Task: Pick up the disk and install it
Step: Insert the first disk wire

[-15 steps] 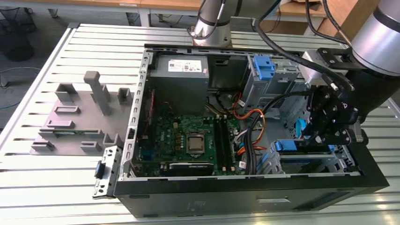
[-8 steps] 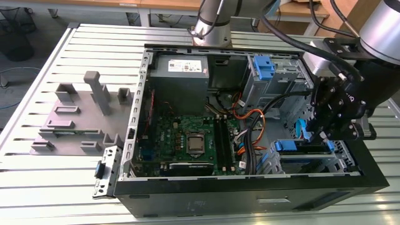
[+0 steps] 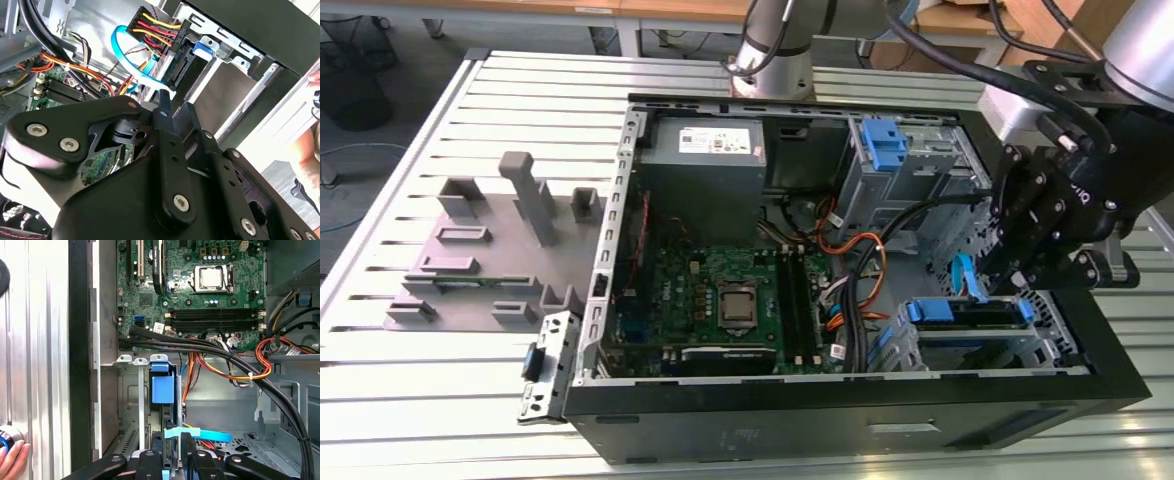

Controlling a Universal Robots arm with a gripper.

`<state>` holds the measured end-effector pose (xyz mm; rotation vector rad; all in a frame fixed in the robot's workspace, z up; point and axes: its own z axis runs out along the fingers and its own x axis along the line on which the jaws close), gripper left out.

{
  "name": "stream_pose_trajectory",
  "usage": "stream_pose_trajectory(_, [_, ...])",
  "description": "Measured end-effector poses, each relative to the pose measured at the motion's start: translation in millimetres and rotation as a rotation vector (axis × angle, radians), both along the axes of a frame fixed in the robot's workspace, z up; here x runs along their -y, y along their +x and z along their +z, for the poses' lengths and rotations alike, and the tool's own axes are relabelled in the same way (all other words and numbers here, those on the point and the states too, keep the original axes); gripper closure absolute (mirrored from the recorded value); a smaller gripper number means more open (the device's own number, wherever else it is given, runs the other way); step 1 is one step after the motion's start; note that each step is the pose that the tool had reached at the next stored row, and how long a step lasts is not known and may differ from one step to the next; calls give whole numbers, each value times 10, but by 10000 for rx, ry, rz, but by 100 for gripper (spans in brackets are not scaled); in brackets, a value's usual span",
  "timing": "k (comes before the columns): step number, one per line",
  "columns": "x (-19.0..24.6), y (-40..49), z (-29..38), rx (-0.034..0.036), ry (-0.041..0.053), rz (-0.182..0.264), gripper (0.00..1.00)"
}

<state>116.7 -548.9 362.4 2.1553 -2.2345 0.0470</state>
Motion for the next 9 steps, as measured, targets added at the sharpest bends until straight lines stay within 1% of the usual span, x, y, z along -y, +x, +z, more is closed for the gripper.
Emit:
stream_pose_trajectory(2, [-7, 0, 1, 0, -1, 0, 71])
stream_pose_trajectory(6, [-53, 0, 1, 0, -2, 0, 71])
stream_pose_trajectory(9, [-66, 3, 1, 0, -2, -1, 71])
